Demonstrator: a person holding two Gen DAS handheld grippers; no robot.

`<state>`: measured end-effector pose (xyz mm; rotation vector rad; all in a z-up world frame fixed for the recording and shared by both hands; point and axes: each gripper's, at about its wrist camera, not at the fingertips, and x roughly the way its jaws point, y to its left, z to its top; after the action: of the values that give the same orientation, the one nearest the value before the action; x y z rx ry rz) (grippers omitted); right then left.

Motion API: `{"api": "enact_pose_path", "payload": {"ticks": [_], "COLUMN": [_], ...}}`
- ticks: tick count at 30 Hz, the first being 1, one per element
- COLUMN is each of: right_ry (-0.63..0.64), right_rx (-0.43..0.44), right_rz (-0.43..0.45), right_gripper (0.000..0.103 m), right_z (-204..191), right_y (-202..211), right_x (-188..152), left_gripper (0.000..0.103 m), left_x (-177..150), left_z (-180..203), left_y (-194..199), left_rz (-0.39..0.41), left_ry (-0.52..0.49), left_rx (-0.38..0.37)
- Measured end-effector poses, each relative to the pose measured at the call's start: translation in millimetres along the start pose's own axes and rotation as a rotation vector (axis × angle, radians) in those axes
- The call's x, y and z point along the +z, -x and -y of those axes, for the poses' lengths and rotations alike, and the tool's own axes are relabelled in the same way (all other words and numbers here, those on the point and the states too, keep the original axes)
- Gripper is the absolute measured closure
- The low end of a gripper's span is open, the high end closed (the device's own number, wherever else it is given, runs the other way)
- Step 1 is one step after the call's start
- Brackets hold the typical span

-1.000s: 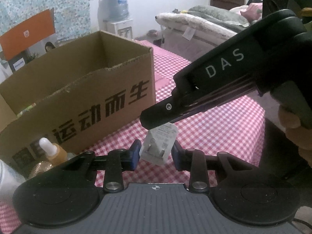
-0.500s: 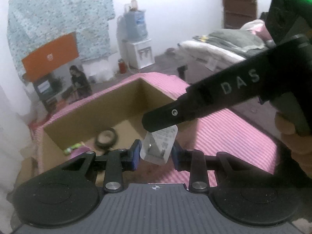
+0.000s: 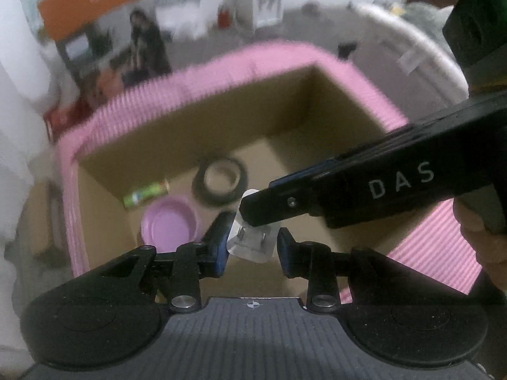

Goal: Organize rigid objects
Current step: 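Lower the white charger into the box and open the right gripper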

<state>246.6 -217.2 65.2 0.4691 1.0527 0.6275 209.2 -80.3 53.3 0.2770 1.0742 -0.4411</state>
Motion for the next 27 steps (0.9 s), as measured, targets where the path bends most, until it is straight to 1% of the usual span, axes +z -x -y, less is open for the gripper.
{"api": "enact_pose_path", "payload": {"ticks": [4,7,10,14,15,16,19,20,21,22,25,27], "right_ry": [-0.036,-0.050,-0.062,-0.071,-0.075,-0.077,-0.079,-0.083,-0.081,-0.074,-0.054,-0.042], "right_rx": [-0.007,-0.016,-0.025,-0.036,-0.039,-0.041,-0.049,-0.047,-0.047,-0.048,-0.048,-0.042], "right_rz": [-0.102,-0.155,-0.197,-0.240,-0.249,-0.256,-0.259,-0.254,-0.246,-0.235,-0.177,-0.131], "right_gripper": [0.074,0.074,0.074,0.072,0.072,0.072,0.072,0.072,0.072,0.072,0.072,0.071], "right_z": [12.7,17.6,21.7,25.0,25.4,25.7,25.0,24.7,23.7,22.2,16.5,13.6], "right_y": [-35.4,-53.8,-67.2,-77.6,-82.0,-84.1,-86.9,-85.6,-83.3,-82.9,-65.0,-48.0], "right_x": [1.2,0.1,-0.2,-0.4,0.0,0.0,-0.6,-0.8,-0.3,1.0,0.6,-1.1], "left_gripper": [0.073,0.073,0.073,0.073,0.071,0.070,0.069,0.066,0.064,0.060,0.047,0.044], "left_x": [-1.5,-1.1,-3.9,-5.5,-5.6,-5.3,-2.7,-2.4,-1.7,-2.0,-4.9,-7.8], "left_z": [-20.9,-29.9,-33.9,-36.3,-35.8,-35.6,-32.3,-31.3,-30.1,-28.4,-22.9,-19.7], "left_y": [-23.6,-38.3,-49.5,-58.8,-58.7,-58.8,-56.2,-54.3,-52.6,-49.2,-35.6,-20.8], "left_rz": [-0.109,-0.166,-0.205,-0.240,-0.241,-0.239,-0.225,-0.219,-0.211,-0.199,-0.148,-0.108], "left_ry": [0.058,0.101,0.121,0.124,0.122,0.120,0.099,0.092,0.083,0.071,0.037,0.027], "left_rx": [-0.033,-0.049,-0.052,-0.044,-0.039,-0.042,-0.016,-0.007,0.005,0.018,0.057,0.063]}}
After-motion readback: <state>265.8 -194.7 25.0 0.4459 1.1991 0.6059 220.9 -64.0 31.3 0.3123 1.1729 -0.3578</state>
